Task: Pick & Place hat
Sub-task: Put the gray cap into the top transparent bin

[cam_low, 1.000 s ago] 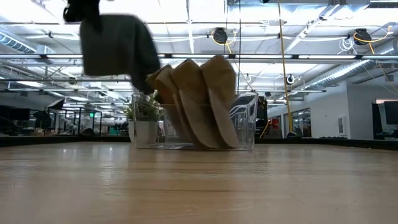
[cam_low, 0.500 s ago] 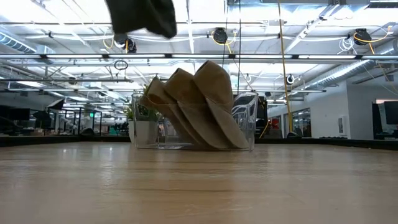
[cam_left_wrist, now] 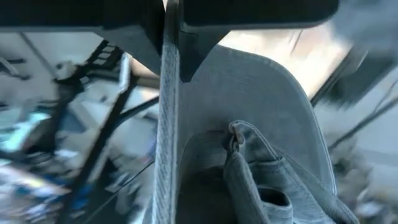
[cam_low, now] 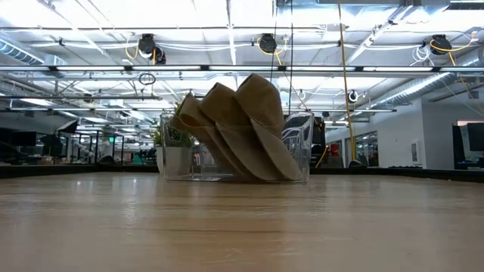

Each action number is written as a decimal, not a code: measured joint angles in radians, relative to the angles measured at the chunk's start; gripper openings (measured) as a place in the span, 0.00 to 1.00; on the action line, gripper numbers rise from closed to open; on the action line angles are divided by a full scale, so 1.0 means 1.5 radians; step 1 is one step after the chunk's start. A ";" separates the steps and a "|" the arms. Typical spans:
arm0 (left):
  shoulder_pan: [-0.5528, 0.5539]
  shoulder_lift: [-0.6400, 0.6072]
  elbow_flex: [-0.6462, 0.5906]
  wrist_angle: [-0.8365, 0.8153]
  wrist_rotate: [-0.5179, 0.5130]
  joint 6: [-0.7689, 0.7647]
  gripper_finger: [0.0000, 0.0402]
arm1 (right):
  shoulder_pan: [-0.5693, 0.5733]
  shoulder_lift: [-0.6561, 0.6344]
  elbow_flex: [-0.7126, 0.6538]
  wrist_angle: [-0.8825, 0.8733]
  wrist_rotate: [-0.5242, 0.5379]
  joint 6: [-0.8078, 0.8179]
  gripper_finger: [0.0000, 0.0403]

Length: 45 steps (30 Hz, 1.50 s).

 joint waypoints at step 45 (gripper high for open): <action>0.058 0.217 0.000 0.457 0.328 0.064 0.02 | 0.003 0.012 0.000 0.272 -0.327 0.127 0.81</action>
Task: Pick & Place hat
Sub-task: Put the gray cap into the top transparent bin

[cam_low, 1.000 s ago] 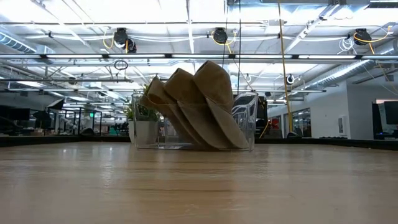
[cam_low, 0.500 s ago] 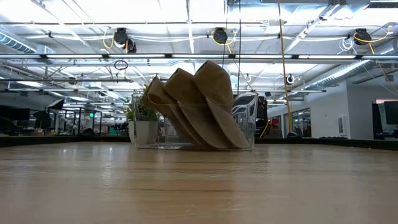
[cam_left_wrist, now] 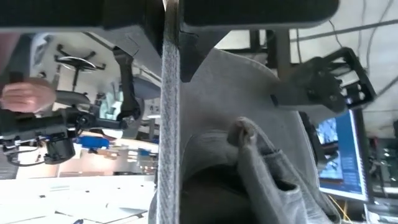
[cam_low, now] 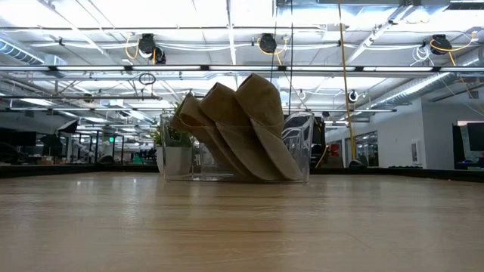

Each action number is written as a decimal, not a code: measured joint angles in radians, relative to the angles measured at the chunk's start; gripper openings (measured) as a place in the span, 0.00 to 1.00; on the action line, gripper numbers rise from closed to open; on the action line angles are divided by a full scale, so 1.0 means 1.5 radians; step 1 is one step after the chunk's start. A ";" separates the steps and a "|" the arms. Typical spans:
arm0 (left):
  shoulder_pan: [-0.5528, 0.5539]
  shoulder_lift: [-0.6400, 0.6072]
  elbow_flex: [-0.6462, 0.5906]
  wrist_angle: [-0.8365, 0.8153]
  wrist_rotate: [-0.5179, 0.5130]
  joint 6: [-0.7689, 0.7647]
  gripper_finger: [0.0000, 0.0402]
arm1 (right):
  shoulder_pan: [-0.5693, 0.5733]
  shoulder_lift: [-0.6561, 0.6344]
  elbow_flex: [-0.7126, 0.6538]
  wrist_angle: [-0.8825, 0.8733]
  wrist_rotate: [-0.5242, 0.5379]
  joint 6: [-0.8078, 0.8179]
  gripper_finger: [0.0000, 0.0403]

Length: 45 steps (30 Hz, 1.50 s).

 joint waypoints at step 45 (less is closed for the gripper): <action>0.054 -0.073 0.001 -0.142 -0.024 -0.083 0.60 | -0.001 -0.072 0.000 -0.205 0.016 0.030 0.00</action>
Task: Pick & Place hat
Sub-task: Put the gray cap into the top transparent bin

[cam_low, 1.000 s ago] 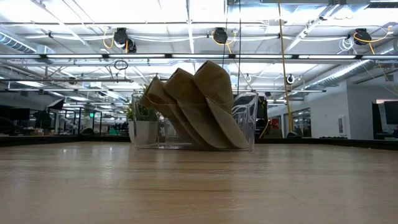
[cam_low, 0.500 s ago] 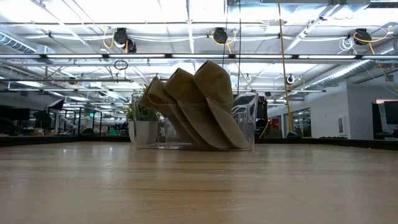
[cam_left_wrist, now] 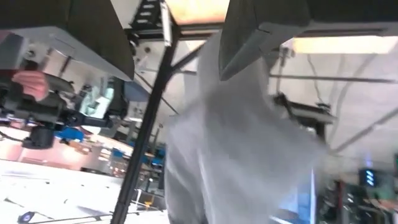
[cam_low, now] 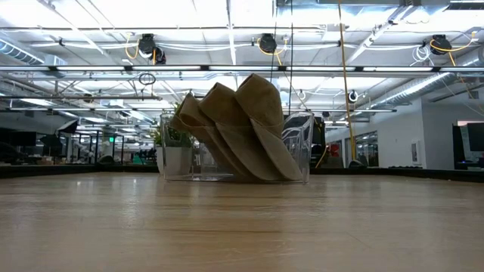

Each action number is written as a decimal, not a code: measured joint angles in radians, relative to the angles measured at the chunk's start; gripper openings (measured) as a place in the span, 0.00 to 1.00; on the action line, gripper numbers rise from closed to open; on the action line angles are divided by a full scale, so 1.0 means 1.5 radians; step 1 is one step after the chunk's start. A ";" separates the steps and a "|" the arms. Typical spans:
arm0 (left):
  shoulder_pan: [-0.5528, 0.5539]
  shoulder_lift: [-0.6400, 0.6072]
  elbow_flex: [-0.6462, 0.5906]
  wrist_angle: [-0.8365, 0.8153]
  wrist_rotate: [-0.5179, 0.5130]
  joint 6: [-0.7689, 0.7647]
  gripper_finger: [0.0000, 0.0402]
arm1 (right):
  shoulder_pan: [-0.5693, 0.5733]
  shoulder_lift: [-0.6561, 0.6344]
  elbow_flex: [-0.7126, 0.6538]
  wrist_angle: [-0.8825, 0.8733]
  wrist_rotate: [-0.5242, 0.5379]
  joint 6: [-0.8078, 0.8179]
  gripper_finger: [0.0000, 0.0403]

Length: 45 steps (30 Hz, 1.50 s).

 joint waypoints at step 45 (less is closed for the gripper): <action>0.026 0.002 0.000 -0.006 0.024 0.093 0.45 | -0.035 0.114 0.000 -0.065 -0.247 0.114 0.00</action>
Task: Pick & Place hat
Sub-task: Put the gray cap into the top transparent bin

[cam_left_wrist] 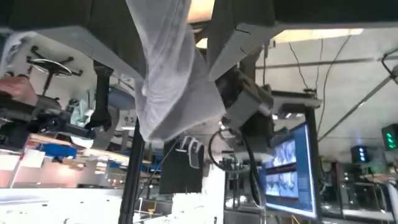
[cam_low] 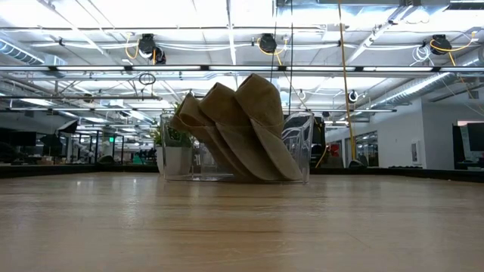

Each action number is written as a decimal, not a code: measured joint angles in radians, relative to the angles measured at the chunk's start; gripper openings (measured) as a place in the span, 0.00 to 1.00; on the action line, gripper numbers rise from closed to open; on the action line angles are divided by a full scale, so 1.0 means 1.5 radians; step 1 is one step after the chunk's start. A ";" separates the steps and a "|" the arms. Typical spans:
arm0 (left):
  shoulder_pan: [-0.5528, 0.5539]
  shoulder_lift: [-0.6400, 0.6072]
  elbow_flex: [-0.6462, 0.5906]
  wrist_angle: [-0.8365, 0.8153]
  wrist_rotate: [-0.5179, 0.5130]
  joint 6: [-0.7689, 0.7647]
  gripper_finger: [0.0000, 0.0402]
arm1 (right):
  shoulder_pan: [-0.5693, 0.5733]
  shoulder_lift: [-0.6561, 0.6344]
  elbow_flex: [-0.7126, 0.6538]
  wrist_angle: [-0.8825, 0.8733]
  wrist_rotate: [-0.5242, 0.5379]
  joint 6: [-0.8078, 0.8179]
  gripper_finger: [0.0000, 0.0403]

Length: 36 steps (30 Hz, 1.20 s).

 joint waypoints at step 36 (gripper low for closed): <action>-0.045 0.039 -0.001 0.058 0.060 -0.124 0.01 | -0.009 0.006 0.000 0.015 0.036 -0.018 0.07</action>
